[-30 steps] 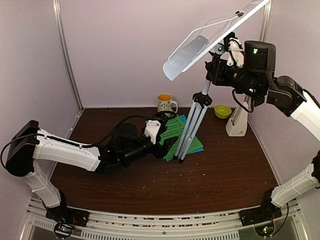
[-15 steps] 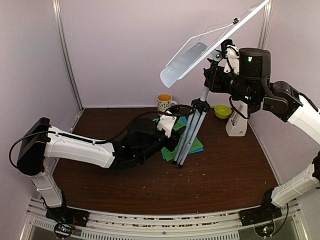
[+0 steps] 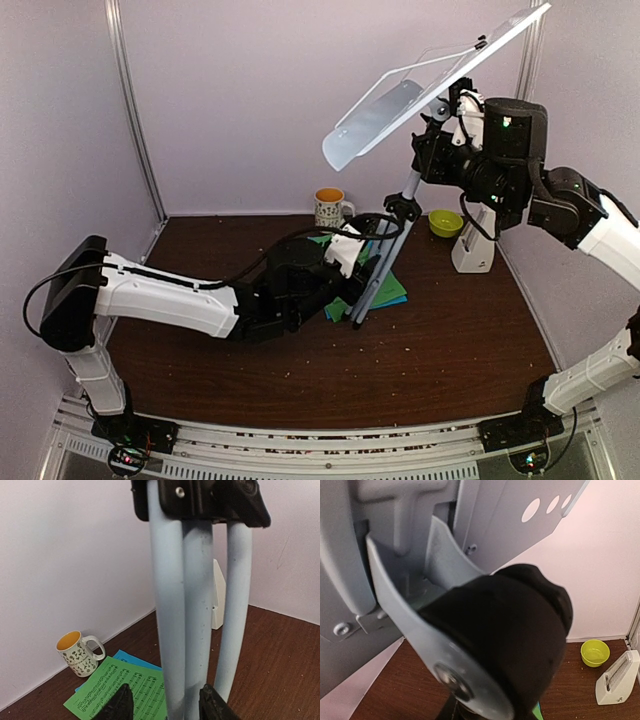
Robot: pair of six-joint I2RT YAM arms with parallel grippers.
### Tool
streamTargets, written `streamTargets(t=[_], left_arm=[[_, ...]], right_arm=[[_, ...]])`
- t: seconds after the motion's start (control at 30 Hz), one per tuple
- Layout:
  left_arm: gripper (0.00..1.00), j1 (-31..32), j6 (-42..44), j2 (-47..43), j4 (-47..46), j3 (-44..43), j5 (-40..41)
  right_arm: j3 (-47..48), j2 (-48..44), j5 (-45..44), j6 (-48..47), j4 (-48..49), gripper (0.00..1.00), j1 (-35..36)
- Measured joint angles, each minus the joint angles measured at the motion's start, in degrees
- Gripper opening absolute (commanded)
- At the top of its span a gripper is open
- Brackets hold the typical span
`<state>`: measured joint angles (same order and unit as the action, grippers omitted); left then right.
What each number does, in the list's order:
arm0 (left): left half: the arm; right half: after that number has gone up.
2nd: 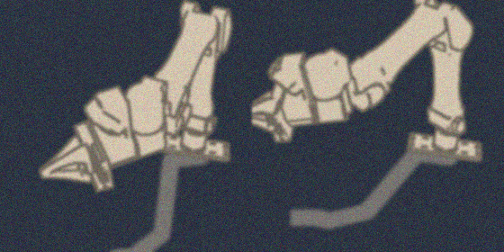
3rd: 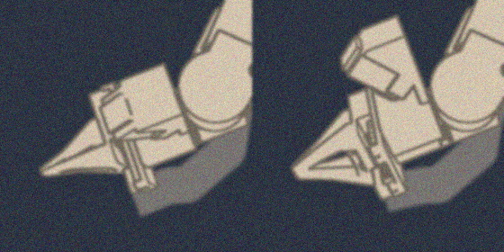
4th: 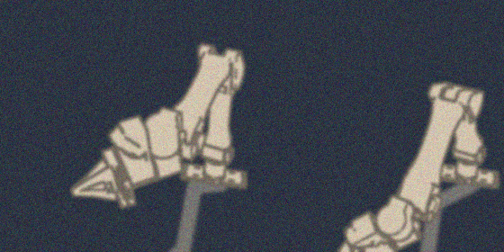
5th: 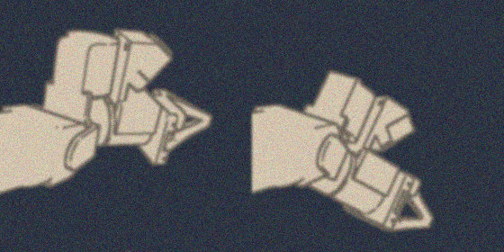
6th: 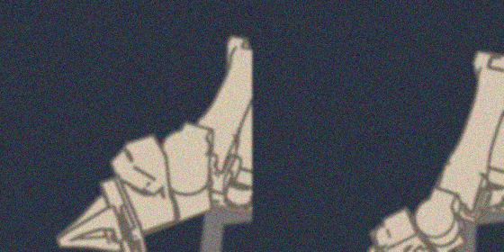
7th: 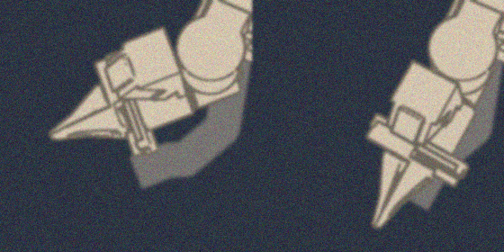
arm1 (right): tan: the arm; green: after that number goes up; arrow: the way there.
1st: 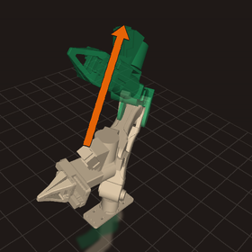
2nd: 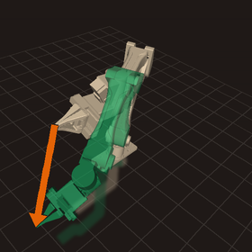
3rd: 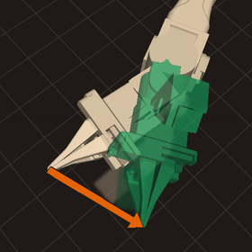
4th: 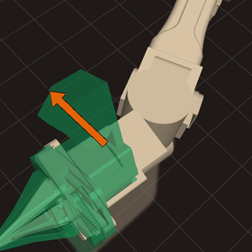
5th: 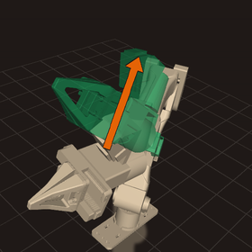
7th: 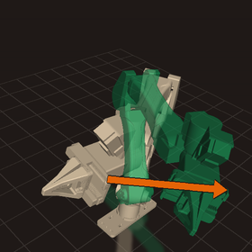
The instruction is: Set up the instrument practice props
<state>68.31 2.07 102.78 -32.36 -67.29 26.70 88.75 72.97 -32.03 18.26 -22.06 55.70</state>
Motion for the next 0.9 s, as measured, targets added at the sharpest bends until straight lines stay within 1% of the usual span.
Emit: streamTargets(t=[0.13, 0.5, 0.57, 0.63, 0.7, 0.8, 0.9], left_arm=[[0.44, 0.2, 0.0, 0.9, 1.5, -0.5, 1.8], [0.37, 0.5, 0.4, 4.9, 9.0, -7.8, 11.1], [0.37, 0.5, 0.8, 5.5, 10.4, -9.3, 12.5], [0.41, 0.5, 1.1, 6.0, 11.4, -10.6, 13.9], [0.42, 0.5, 1.3, 6.6, 12.4, -11.8, 15.4], [0.40, 0.5, 1.3, 7.5, 13.0, -12.9, 16.8], [0.35, 0.6, 1.3, 7.8, 13.2, -13.0, 17.2]], right_arm=[[-0.2, -0.3, -0.4, 0.0, 0.6, 0.00, 0.5], [-0.2, -0.3, -3.4, -1.2, 1.2, 0.00, 2.3], [-0.3, -0.3, -4.3, -1.3, 1.9, 0.00, 2.9], [-0.9, -0.5, -5.3, -1.4, 3.0, 0.00, 3.5], [-1.3, -0.6, -6.3, -1.4, 3.5, 0.00, 4.0], [-1.6, -0.6, -7.3, -1.6, 3.8, 0.00, 4.5], [-1.9, -0.6, -7.7, -1.6, 3.8, 0.00, 4.9]])
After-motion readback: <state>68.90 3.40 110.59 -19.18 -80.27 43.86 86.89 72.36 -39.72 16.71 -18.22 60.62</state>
